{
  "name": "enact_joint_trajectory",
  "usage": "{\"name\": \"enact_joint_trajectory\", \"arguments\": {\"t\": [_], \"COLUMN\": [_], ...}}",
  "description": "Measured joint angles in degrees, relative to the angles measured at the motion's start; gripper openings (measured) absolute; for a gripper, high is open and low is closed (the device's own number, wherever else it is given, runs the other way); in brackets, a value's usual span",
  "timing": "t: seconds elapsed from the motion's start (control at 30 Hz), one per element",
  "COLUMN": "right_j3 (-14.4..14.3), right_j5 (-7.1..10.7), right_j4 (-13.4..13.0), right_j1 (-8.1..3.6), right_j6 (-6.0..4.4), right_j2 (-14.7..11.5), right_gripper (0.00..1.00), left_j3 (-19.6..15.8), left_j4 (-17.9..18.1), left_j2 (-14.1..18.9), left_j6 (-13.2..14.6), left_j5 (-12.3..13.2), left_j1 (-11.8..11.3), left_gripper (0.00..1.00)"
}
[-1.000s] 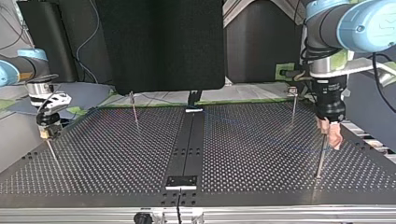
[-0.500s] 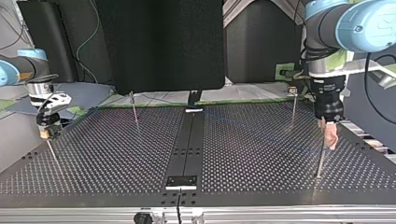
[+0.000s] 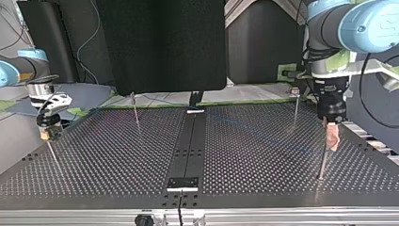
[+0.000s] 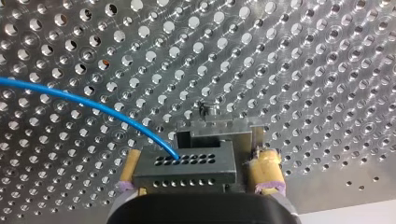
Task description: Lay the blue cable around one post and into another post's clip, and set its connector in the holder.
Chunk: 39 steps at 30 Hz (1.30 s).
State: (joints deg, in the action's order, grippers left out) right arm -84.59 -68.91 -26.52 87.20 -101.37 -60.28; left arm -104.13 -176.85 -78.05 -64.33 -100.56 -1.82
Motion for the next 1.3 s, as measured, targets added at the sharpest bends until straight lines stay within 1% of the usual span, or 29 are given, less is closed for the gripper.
{"name": "enact_joint_trajectory", "arguments": {"t": [0.1, 0.23, 1.3], "right_j3": [0.0, 0.0, 0.0], "right_j5": [0.00, 0.00, 0.00], "right_j4": [0.0, 0.0, 0.0], "right_j1": [0.00, 0.00, 0.00], "right_j6": [0.00, 0.00, 0.00], "right_j2": [0.0, 0.0, 0.0], "right_gripper": [1.00, 1.00, 1.00], "left_j3": [0.0, 0.0, 0.0], "left_j4": [0.0, 0.0, 0.0], "left_j2": [0.0, 0.0, 0.0], "left_j6": [1.3, 1.9, 1.4], "left_j5": [0.0, 0.0, -0.1], "left_j1": [0.0, 0.1, 0.4], "left_gripper": [1.00, 1.00, 1.00]}}
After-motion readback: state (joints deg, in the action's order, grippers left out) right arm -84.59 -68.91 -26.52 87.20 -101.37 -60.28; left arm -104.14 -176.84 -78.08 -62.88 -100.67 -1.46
